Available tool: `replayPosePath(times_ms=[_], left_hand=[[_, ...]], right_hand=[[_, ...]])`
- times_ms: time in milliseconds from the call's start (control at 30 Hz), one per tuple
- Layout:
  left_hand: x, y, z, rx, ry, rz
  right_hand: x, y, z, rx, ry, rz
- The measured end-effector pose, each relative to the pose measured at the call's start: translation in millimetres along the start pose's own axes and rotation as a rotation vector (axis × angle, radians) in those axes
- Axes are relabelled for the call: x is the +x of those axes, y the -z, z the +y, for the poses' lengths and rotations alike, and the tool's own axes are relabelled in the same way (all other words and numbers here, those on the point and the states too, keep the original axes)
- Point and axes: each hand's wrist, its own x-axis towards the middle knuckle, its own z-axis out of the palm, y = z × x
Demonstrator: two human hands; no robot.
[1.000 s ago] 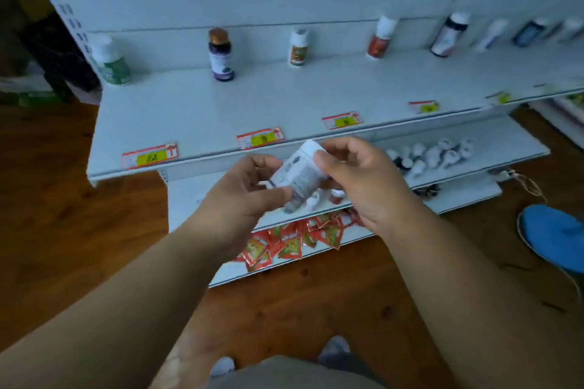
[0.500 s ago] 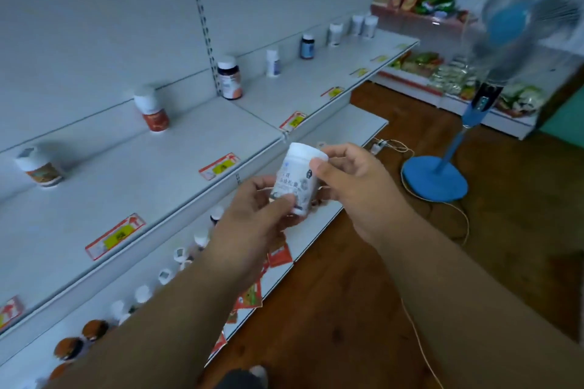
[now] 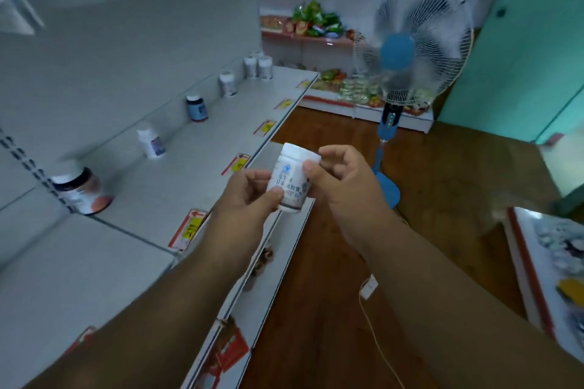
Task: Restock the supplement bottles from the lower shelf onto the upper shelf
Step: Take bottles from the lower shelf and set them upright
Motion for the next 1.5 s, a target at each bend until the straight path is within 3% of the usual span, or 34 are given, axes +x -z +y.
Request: replayPosePath(times_ms=[167, 300, 533, 700, 867, 1133, 1267, 1433, 1500], left_hand=[[82, -48, -7, 0.077, -0.081, -0.127], [156, -87, -6, 0.279, -0.196, -0.267], [272, -123, 22, 0.427, -0.217, -0.119], [350, -120, 22, 0.566, -0.228, 0.022], [443, -112, 20, 0.630, -0.291, 0.107], [596, -124, 26, 0.713, -0.238, 0.069], [663, -132, 18, 0.775, -0.222, 0.115], [725, -133, 2, 0.867, -0.102, 0.283], [744, -132, 2, 0.999, -0.053, 0.303]], right_hand=[[69, 45, 18, 0.069, -0.022, -0.020], [146, 88, 31, -0.058, -0.001, -0.114], [292, 130, 24, -0.229, 0.018, -0.407], [387, 119, 34, -0.295, 0.028, -0.510], [490, 94, 49, -0.339, 0.026, -0.534], [633, 97, 52, -0.379, -0.035, -0.488], [702, 94, 70, -0.407, 0.045, -0.558], [785, 69, 98, -0.523, 0.120, -0.714], [810, 60, 110, -0.530, 0.123, -0.747]])
